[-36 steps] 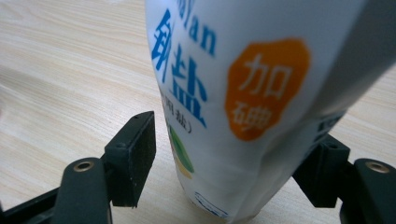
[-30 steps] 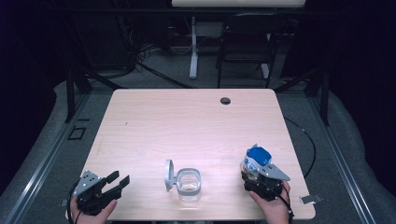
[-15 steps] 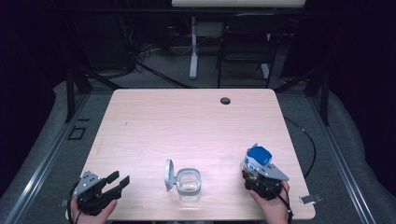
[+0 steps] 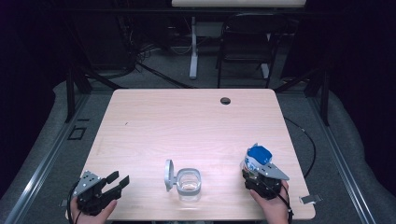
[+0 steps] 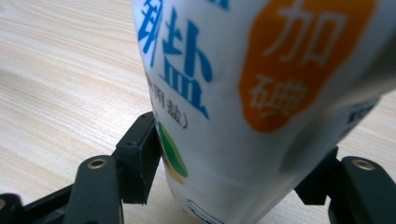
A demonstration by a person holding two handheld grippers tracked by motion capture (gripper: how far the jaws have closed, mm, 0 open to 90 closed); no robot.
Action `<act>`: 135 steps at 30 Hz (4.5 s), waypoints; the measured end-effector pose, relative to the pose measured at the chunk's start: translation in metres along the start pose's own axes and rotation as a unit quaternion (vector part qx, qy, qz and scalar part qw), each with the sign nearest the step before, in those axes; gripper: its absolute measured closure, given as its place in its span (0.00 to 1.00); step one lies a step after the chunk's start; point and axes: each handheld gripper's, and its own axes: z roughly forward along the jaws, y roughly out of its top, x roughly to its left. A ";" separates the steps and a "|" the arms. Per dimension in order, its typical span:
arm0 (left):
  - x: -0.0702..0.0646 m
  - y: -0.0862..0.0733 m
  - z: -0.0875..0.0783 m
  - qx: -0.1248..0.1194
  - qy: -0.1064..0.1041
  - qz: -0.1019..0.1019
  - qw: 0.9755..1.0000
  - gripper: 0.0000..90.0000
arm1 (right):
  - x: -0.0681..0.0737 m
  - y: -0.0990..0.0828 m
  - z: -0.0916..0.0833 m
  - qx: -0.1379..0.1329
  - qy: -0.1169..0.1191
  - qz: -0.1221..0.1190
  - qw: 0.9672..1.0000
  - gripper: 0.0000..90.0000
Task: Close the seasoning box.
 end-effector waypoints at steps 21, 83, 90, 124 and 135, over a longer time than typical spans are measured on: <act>0.002 0.000 -0.001 -0.001 0.001 -0.004 1.000 0.57 | -0.002 -0.001 0.000 0.000 0.007 -0.003 1.000 0.41; 0.002 -0.002 0.001 0.003 0.004 -0.003 1.000 0.57 | -0.011 0.012 -0.016 -0.040 0.038 -0.018 0.998 0.44; 0.001 -0.002 0.001 0.003 0.004 -0.002 1.000 0.57 | 0.004 0.020 -0.022 -0.049 0.050 -0.046 0.996 0.44; 0.001 -0.001 0.001 0.000 0.003 0.000 1.000 0.57 | 0.058 0.031 -0.022 -0.045 0.092 -0.160 0.982 0.44; 0.001 -0.001 0.001 0.001 0.004 0.000 1.000 0.57 | 0.074 0.032 -0.021 -0.045 0.100 -0.192 0.975 0.44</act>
